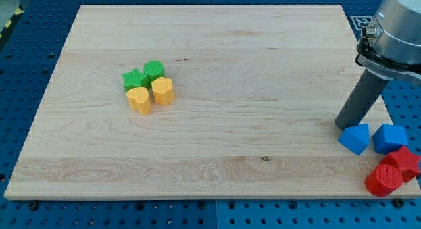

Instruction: Move your arm to the left

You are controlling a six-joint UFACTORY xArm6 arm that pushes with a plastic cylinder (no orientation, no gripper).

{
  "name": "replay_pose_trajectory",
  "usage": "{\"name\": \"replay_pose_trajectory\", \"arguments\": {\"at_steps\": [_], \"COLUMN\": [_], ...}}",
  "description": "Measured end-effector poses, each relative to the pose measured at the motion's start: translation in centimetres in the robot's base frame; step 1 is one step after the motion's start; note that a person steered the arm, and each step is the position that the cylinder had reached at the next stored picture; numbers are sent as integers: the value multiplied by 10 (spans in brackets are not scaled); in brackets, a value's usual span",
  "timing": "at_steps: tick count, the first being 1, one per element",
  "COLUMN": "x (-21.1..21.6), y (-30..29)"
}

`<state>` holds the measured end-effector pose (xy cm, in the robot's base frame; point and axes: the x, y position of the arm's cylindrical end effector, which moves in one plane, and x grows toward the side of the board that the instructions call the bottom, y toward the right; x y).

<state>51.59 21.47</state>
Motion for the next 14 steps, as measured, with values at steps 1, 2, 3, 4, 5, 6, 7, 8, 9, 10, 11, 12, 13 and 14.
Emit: {"name": "replay_pose_trajectory", "arguments": {"at_steps": [1, 2, 3, 4, 5, 6, 7, 8, 9, 10, 11, 12, 13, 14], "x": [0, 0, -4, -4, -4, -4, -4, -4, -4, -7, -7, 16, 20, 20], "y": [0, -25, -43, -44, -47, -55, -63, -75, -83, -88, -96, -106, -128, -141]}}
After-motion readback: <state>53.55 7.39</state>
